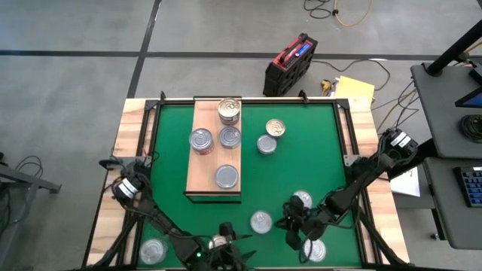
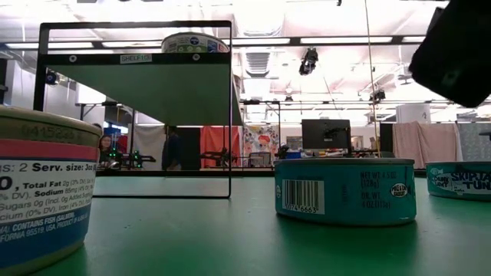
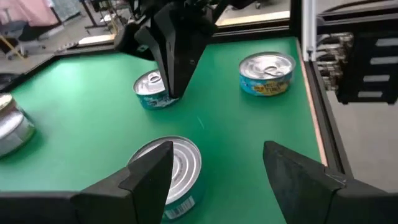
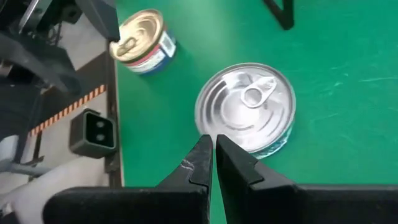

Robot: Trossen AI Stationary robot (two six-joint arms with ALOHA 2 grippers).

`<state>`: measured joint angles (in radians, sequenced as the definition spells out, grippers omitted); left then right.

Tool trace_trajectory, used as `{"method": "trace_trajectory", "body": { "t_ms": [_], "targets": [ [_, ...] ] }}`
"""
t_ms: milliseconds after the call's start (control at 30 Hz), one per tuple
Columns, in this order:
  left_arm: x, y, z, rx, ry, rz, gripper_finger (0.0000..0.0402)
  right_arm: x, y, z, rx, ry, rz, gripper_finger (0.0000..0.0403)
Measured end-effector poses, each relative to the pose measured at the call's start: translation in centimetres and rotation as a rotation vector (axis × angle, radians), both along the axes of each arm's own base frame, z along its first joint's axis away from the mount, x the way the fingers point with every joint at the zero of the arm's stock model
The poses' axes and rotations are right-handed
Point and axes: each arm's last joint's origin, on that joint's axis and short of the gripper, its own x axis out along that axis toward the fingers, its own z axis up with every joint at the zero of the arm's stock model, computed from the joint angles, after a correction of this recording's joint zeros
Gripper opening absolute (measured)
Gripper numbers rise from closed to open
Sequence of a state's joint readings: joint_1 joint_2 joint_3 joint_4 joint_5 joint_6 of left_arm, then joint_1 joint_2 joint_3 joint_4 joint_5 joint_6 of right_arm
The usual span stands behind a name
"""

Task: Stack canned seafood by type on shelf
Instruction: Put the green and blue tuna can on the shelf

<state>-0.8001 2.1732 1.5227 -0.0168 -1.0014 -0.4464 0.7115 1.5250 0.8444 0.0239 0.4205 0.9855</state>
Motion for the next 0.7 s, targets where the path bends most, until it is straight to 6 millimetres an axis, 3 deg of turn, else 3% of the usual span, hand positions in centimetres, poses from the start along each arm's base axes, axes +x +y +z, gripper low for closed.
{"method": "trace_trajectory", "body": {
  "t_ms": [333, 700],
  "targets": [
    [1.9, 1.6, -1.4, -0.069, 0.014, 0.038, 0.0233, 0.5, -2.0, -1.1, -0.036, 0.103, -0.111, 0.0013],
    [2.6, 2.2, -3.0, -0.053, 0.03, 0.065, 0.0233, 0.5, -2.2, -1.1, -0.122, 0.103, -0.067, 0.0013]
  ]
}}
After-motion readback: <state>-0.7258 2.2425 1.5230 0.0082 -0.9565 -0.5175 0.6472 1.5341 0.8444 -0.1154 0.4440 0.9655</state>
